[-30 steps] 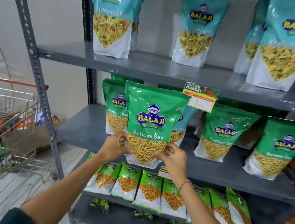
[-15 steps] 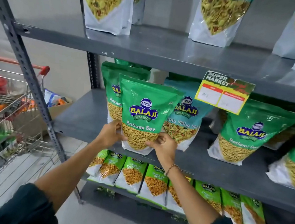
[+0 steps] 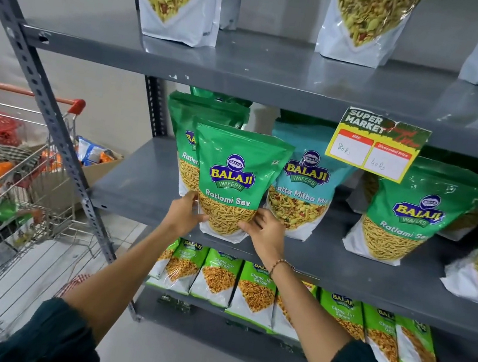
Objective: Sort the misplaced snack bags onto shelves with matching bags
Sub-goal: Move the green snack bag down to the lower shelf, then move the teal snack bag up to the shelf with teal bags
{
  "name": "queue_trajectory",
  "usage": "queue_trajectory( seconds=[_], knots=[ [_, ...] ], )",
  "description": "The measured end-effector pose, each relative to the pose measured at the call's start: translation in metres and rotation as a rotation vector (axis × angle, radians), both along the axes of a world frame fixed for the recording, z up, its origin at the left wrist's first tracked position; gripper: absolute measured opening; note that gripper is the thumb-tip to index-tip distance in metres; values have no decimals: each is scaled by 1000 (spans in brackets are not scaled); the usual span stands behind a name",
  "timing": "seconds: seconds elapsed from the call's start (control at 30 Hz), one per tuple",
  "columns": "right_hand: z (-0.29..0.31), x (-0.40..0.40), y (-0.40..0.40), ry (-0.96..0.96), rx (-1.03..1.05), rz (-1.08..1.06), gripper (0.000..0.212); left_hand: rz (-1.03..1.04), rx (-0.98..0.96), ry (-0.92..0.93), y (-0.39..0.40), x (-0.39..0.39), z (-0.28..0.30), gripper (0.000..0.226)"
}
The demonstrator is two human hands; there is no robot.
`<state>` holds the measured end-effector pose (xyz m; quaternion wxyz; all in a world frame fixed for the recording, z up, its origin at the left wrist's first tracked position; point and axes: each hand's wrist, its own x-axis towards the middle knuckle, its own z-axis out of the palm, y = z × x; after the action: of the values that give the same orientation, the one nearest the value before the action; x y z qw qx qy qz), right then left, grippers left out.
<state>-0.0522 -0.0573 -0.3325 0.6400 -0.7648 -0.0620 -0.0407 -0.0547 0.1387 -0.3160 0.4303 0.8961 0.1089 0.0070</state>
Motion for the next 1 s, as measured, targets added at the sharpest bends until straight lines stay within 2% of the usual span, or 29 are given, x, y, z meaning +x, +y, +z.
queue_trajectory(
  seconds=[0.1,0.17,0.27,0.37,0.47,0.6,0.67,0.77,0.93,1.0],
  knots=[
    [-3,-7,-12,-6,-40,-19,48,149,-3,-213,-16,-20,-5,27],
    [-8,-11,-26,-9,-82,-96,42,95,-51,-319,-36,-39,-5,18],
    [-15,-17,-54,-12,-117,-247,28,-220,15,-375,-70,-52,-2,18],
    [-15,-19,-82,-45,-149,-433,23,-492,110,-409,-104,-43,-4,22],
    [-16,-12,-105,-8,-172,-518,27,-564,127,-197,-136,-27,-19,48],
    [-17,9,-120,142,-201,-388,54,-365,-147,36,-162,-8,-30,77],
    [-15,20,-123,174,-201,-299,71,-239,-134,52,-168,7,-28,76],
    [-13,33,-124,163,-183,-218,87,-92,-113,3,-172,24,-15,61],
    [-15,43,-124,143,-163,-199,62,29,-206,-72,-173,47,-26,45],
    [-17,45,-125,133,-181,-200,58,37,-239,-60,-174,53,-33,43]
  ],
)
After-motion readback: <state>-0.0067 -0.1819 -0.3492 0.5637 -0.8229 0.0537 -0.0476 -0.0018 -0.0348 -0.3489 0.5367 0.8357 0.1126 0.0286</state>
